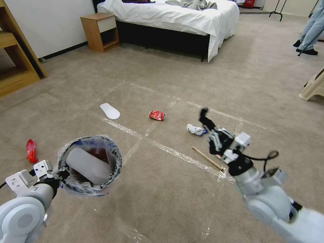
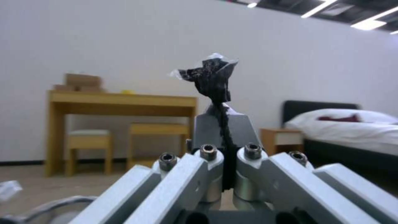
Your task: Pick up the trash bin and place the garbage on the floor into it.
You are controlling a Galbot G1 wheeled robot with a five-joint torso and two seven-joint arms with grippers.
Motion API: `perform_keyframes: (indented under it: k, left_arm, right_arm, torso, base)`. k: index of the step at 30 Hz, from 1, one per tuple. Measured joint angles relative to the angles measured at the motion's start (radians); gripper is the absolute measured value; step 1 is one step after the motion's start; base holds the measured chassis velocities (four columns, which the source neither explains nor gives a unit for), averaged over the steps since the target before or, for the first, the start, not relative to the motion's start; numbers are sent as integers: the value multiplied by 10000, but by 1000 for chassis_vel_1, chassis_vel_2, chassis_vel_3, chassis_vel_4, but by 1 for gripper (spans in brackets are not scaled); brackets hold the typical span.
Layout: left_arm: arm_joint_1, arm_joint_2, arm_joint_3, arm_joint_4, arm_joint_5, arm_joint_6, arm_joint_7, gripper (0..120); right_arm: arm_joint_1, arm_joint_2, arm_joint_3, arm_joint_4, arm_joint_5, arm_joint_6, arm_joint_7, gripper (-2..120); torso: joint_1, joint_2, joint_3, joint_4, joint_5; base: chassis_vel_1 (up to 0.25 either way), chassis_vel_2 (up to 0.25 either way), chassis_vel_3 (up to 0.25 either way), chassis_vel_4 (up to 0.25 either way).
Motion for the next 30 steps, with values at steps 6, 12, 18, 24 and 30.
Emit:
perform_keyframes:
  k: [6,12,18,24,30]
  left_arm:
    - [-8,36,33,-42,-122,68,-39,0]
    - [-85,131,52,65,-147,89,-79,0]
    - [-166,233,50,164,-164,90,-89,0]
    - [-322,348,53,275,-219,83,-118,0]
    - [-397,365,71,407,-220,70,-108,0]
  right_arm:
    - [3403,300,-3328,-525,550,-54,-195,0]
    - [6333,2013,-6835,-1354,866,-450,-127,0]
    - [7825,2970,-8435,-1704,1425,-1035,261,0]
    - [8689,3933,-9780,-2152,1835,-1603,965,0]
    - [8946,4648,-10368,-2429,2096,-2079,1573,0]
  torso:
    - [0,0,0,1,-1]
    - [0,-1,2,2,-1]
    - [1,-1,1,0,-4]
    - [0,-1,0,0,-4]
    - [0,-1,0,-3,-3]
  base:
    - [0,0,0,0]
    - [0,0,0,0]
    - [0,0,0,0]
    - [0,0,0,0]
    - [0,0,0,0]
